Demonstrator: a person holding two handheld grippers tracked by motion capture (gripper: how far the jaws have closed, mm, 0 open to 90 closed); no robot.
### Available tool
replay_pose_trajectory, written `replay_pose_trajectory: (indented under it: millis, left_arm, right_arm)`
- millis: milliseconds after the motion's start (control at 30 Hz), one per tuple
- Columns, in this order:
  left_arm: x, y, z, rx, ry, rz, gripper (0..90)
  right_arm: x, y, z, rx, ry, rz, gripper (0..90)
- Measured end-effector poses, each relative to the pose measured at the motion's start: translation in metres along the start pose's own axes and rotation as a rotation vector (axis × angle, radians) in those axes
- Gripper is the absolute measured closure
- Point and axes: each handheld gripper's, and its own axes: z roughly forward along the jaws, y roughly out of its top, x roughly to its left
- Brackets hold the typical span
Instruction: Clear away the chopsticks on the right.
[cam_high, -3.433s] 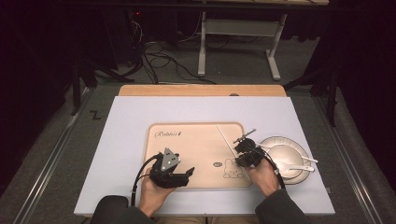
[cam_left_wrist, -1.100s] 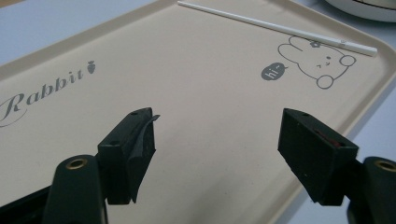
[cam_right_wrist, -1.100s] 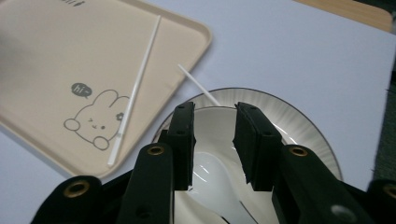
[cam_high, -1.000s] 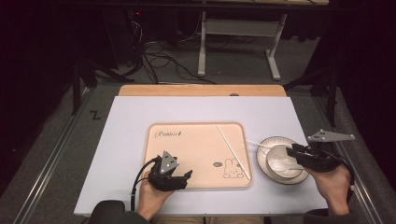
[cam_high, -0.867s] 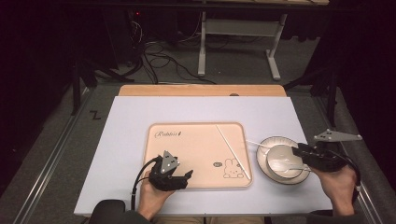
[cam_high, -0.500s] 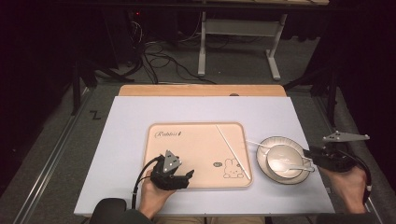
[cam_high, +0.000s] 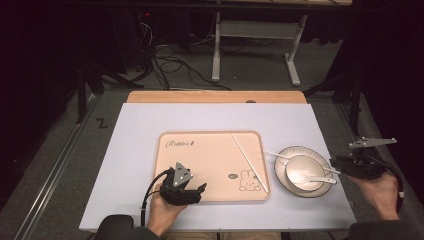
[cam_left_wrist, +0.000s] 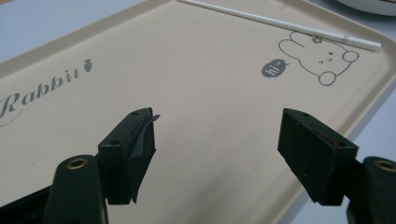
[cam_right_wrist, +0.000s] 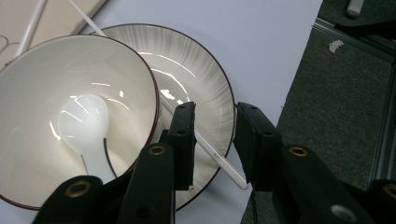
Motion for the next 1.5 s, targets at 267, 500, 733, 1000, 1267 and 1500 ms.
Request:
replay_pose_trajectory:
  millis: [267,500,733,1000,1267,1500]
  left_arm:
    - [0.003,-0.002,-0.008,-0.011,0.033,-0.007,28.4]
    - [0.007,-0.005,-0.017,-0.019,0.067,-0.009,28.5]
    - [0.009,-0.006,-0.023,-0.031,0.098,-0.015,28.9]
    - [0.011,-0.007,-0.026,-0.039,0.114,-0.019,29.0]
    - [0.012,-0.007,-0.027,-0.041,0.117,-0.024,29.0]
    - [0.011,-0.007,-0.027,-0.045,0.12,-0.018,29.0]
  right_arm:
    - [-0.007,0.002,0.019,0.076,0.041,-0.061,69.4]
    - [-0.01,0.004,0.031,0.126,0.07,-0.116,68.8]
    - [-0.009,0.01,0.045,0.159,0.115,-0.155,67.2]
    - [-0.009,0.013,0.057,0.191,0.143,-0.189,64.9]
    - [-0.009,0.013,0.066,0.225,0.153,-0.206,66.2]
    - [-0.012,0.011,0.069,0.227,0.156,-0.21,69.7]
